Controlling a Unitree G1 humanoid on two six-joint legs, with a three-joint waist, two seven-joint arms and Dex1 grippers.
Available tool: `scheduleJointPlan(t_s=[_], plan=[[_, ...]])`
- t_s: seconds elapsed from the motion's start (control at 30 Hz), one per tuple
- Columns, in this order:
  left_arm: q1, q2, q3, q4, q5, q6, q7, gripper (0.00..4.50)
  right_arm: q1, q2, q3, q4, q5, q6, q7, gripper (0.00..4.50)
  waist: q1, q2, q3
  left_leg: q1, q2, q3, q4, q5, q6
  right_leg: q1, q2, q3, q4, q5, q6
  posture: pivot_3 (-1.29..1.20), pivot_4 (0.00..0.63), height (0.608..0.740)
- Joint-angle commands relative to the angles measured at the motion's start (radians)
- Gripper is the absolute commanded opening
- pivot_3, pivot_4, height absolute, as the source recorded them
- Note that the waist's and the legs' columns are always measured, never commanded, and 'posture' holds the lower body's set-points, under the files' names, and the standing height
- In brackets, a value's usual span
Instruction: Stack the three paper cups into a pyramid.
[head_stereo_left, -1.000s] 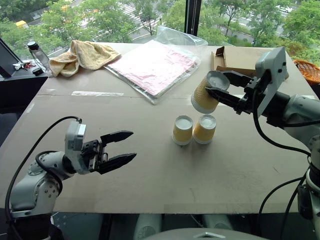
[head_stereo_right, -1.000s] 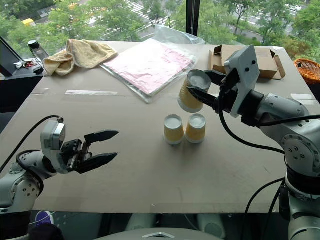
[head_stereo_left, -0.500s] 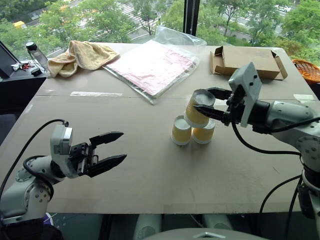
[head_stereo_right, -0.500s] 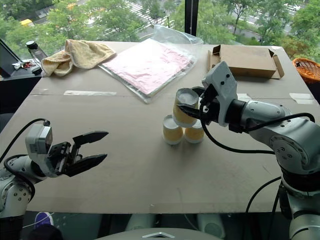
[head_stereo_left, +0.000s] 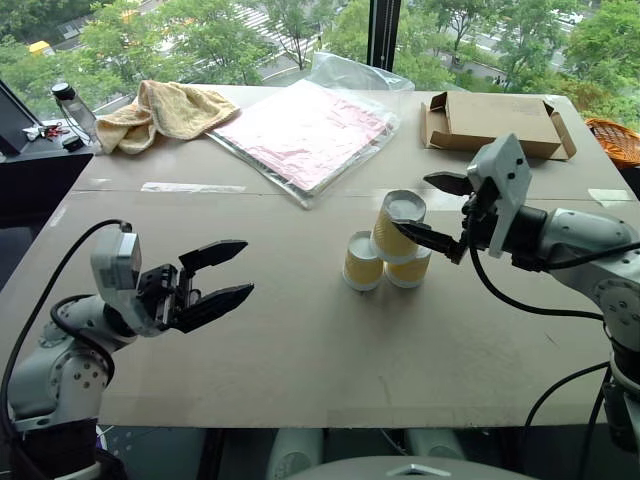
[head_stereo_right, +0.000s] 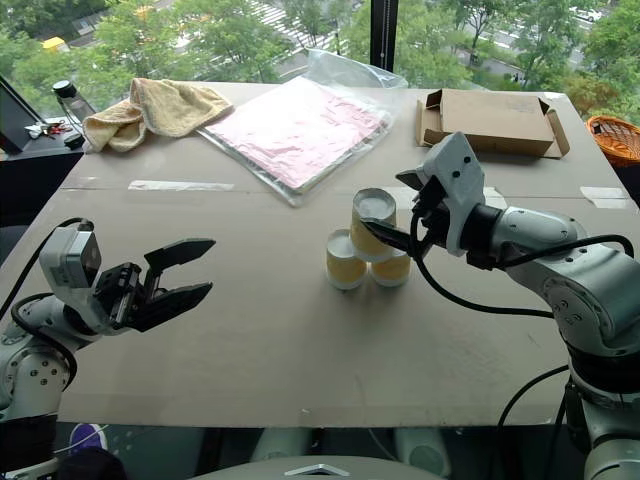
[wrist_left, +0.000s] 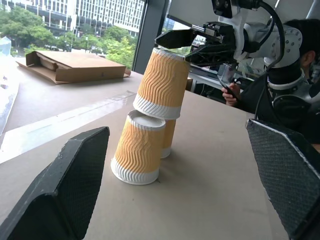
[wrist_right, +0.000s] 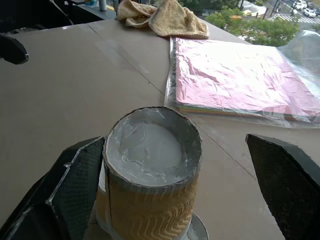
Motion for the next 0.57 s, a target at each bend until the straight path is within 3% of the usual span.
scheduleJointPlan(t_s=[0.03,0.2,0.33,0.47,0.57], plan=[[-0.016,-0.01,-0.004,0.001,-0.019,0.016,0.024,4.5,0.066,-0.021,-0.157,-0.072,0.062,-0.077,0.05,4.49,0.002,0.0,0.0,0.0,0.0,0.0,0.0,0.0,0.0,0.0,0.0,0.0,0.0,0.0,0.0,0.0,0.15,0.74],[-0.004,-0.023,-0.056,0.017,0.085,-0.001,0.117,4.5,0.315,-0.041,-0.332,-0.116,0.109,-0.148,0.14,4.49,0.006,-0.001,0.0,0.001,0.0,0.0,0.0,0.0,0.0,0.001,0.0,0.0,0.0,0.0,0.0,0.0,0.15,0.74],[0.042,-0.013,-0.08,0.015,0.157,-0.019,0.154,4.5,0.642,-0.007,-0.466,-0.118,0.049,-0.264,0.245,4.49,0.014,-0.001,-0.001,0.001,0.0,0.001,-0.001,0.0,0.0,0.001,0.0,0.001,0.0,0.0,0.0,0.0,0.15,0.74],[0.073,0.019,-0.097,0.055,0.244,-0.047,0.172,4.5,0.963,0.035,-0.515,-0.072,-0.108,-0.446,0.385,4.49,0.022,-0.002,-0.001,0.002,0.0,0.0,-0.001,0.0,0.0,0.001,0.001,0.0,0.0,-0.001,0.0,0.0,0.15,0.74],[0.076,0.034,-0.111,0.096,0.288,-0.076,0.163,4.5,1.072,0.052,-0.493,-0.022,-0.199,-0.555,0.421,4.49,0.019,-0.001,-0.002,0.002,0.0,0.001,0.0,0.0,0.0,0.001,0.0,0.001,0.0,-0.003,-0.001,0.0,0.15,0.74]])
